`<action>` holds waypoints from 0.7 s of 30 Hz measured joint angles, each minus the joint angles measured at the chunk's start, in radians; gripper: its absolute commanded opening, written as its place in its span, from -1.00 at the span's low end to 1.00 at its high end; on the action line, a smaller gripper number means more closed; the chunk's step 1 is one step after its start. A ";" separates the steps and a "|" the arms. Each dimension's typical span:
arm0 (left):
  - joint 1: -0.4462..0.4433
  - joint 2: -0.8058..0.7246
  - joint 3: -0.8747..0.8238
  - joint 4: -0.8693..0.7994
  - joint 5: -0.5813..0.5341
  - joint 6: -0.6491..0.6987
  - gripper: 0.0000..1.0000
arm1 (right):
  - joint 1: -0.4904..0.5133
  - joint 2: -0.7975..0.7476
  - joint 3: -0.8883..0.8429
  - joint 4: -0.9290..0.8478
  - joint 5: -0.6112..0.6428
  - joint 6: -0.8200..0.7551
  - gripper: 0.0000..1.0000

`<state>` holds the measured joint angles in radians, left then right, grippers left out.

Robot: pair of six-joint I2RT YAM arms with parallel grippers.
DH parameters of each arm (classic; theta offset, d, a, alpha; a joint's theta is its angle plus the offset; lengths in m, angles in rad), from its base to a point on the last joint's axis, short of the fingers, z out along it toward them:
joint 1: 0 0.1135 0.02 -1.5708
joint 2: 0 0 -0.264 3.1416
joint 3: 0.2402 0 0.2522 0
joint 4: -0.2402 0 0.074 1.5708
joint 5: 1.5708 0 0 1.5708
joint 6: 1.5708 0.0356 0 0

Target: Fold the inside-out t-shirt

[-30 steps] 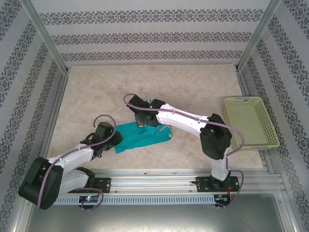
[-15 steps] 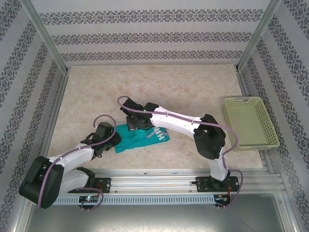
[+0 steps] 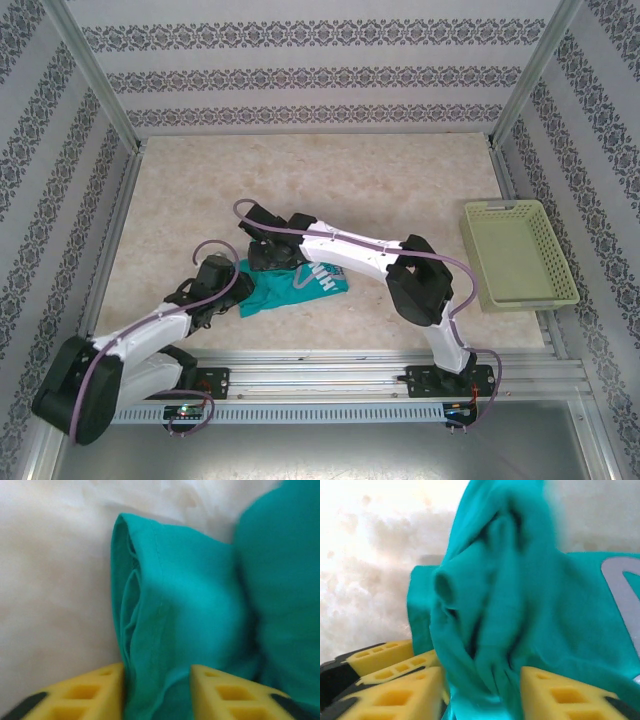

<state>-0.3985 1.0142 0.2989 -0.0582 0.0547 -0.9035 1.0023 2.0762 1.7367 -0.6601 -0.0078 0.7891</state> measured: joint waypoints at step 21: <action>-0.307 0.225 0.523 -0.429 -0.275 0.061 0.33 | -0.275 -0.303 -0.389 0.121 0.029 -0.187 0.07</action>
<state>-0.7055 1.2392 0.8219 -0.4870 -0.2203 -0.8425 0.7273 1.7733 1.3472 -0.5396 0.0212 0.6025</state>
